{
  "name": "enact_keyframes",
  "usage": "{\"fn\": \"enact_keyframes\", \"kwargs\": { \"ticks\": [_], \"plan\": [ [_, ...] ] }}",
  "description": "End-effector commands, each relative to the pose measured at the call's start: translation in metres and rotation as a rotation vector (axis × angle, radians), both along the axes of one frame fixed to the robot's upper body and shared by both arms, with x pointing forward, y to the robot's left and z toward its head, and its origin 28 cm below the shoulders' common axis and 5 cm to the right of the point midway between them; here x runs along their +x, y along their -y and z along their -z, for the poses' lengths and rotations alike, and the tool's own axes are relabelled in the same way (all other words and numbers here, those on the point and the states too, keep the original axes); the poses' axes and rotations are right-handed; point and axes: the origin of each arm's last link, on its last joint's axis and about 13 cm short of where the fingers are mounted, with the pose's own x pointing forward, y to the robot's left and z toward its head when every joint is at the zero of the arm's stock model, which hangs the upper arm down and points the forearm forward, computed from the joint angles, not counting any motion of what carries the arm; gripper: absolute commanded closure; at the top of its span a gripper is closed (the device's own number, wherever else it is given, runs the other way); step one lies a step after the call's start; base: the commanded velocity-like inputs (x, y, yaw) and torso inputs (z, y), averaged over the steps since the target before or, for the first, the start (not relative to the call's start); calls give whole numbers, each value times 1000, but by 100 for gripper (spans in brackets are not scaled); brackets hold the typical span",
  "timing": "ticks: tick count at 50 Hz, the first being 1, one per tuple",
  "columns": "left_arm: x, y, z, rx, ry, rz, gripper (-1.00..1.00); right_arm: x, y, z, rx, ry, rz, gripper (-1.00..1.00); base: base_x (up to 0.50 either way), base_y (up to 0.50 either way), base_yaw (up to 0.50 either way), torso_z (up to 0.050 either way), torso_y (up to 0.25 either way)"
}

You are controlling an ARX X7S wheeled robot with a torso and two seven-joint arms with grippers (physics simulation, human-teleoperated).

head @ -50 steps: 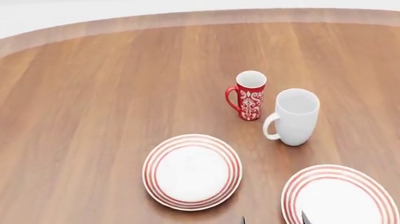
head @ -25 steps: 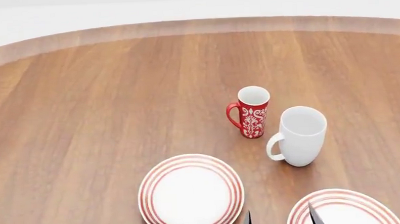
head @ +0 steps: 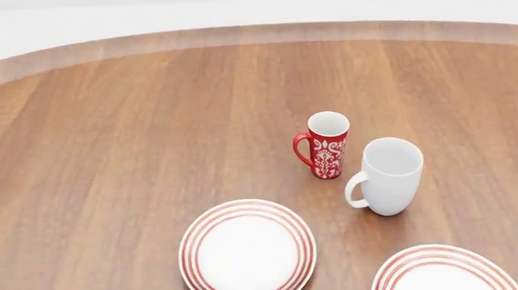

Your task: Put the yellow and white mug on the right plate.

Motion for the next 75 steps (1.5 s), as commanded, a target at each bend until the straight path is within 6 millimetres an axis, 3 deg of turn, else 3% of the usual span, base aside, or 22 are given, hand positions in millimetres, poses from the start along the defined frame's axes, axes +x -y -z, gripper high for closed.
{"fn": "enact_keyframes", "kwargs": {
  "ticks": [1, 33, 50, 75],
  "plan": [
    [0, 1, 0, 2, -2, 3, -100, -26, 7, 9, -61, -96, -261, -100, 0, 0, 0, 0, 0],
    [-1, 2, 2, 6, -6, 11, -100, -37, 14, 47, -155, -272, -339, -100, 0, 0, 0, 0, 0],
    [-1, 2, 2, 7, -6, 12, -100, -36, 19, 49, -130, -283, -315, -100, 0, 0, 0, 0, 0],
    [-1, 1, 2, 3, -8, 12, -100, -22, 26, 52, 42, -320, -285, -100, 0, 0, 0, 0, 0]
  ]
}}
